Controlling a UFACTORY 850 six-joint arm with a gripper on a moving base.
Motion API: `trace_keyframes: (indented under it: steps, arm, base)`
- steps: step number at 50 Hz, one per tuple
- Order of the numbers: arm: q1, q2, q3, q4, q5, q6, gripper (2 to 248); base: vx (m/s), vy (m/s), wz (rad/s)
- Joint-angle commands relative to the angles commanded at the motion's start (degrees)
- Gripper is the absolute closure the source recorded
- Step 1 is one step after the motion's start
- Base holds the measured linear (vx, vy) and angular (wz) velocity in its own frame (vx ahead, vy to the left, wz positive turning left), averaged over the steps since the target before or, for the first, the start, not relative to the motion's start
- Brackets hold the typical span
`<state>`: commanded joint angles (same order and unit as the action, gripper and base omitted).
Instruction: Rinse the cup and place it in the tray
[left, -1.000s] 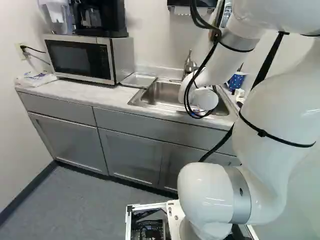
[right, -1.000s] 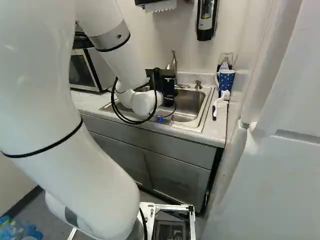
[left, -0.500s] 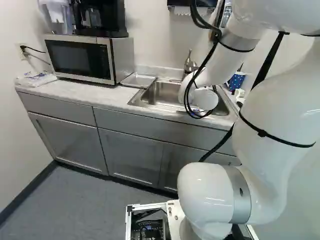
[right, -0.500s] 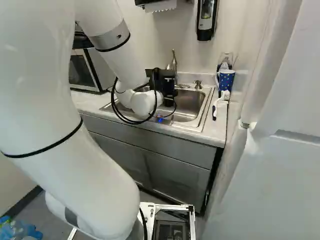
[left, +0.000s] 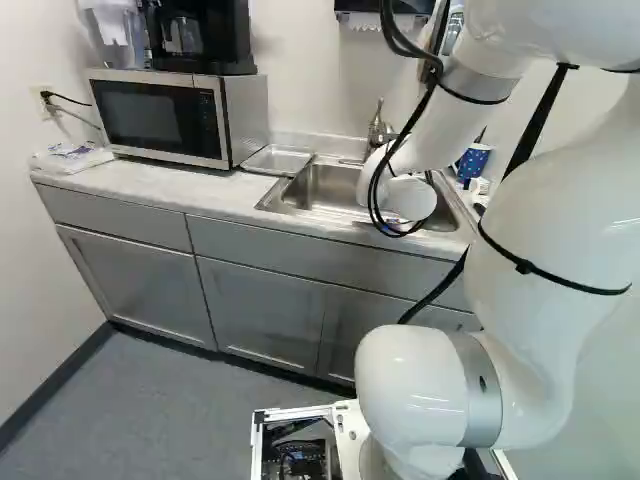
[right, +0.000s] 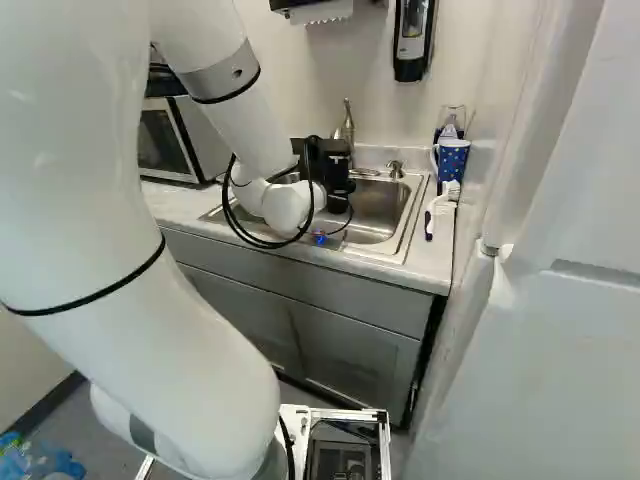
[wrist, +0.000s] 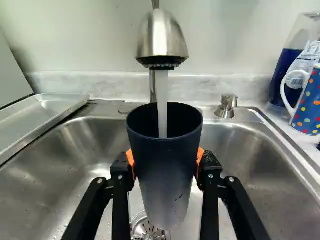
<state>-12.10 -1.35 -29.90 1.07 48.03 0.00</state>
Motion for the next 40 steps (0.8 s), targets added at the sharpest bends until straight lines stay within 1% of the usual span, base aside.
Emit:
trace_keyframes:
  steps: [40]
  arm:
    - [0.00,0.00,0.00,0.00,0.00,0.00,124]
  base:
    - [0.000,0.000,0.000]
